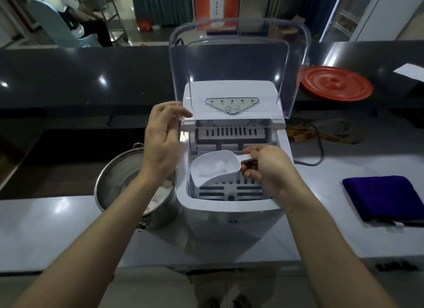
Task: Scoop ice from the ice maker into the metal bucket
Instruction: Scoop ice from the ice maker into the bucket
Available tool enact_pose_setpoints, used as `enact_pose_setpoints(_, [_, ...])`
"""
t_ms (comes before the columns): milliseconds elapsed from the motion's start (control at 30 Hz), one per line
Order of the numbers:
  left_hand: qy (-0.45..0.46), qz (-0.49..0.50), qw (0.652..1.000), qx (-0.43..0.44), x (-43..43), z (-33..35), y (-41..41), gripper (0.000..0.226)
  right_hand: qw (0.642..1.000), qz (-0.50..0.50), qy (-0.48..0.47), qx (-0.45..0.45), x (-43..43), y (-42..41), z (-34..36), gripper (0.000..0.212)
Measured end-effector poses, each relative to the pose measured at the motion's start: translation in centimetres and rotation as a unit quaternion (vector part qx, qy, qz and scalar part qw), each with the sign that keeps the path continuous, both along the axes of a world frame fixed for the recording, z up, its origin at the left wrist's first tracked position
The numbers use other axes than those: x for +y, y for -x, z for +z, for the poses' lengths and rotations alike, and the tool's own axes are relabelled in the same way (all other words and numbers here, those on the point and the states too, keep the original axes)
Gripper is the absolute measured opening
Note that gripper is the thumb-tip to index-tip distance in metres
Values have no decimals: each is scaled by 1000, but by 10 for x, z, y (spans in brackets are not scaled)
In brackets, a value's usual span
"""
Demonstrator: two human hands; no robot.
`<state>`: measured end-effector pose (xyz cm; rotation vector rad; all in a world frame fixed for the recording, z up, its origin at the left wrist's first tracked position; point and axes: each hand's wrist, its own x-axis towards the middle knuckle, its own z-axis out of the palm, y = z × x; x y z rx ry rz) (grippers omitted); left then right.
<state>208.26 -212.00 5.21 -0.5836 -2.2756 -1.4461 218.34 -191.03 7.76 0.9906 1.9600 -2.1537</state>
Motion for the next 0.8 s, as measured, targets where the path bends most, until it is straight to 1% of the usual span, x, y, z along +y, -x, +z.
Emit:
enact_pose_setpoints(133, [-5, 11, 1000, -6, -25, 2, -9, 31, 998, -26, 39, 42, -2, -2, 5, 27])
enact_pose_setpoints(333, [-11, 20, 1000, -14, -63, 4, -11, 32, 993, -39, 54, 99, -16, -3, 21, 26])
enact_pose_setpoints(433, [-2, 14, 1000, -17, -85, 4, -7, 31, 989, -39, 66, 127, -35, 0, 29, 26])
enact_pose_setpoints(500, [3, 7, 1000, -28, -98, 4, -3, 32, 987, -39, 56, 144, -50, 3, 33, 26])
enact_pose_setpoints(600, [18, 0, 999, -49, -126, 4, 3, 31, 985, -49, 22, 163, -79, 7, 33, 29])
enact_pose_setpoints(667, [19, -12, 998, -58, -145, 3, 8, 31, 984, -54, -23, 170, -96, 11, 31, 30])
enact_pose_setpoints(733, [23, -20, 997, -70, -164, 2, 13, 30, 979, -44, -108, 167, -114, 13, 27, 30])
enact_pose_setpoints(800, [30, -24, 996, -77, -175, 2, 15, 28, 963, -25, -206, 170, -124, 11, 24, 30])
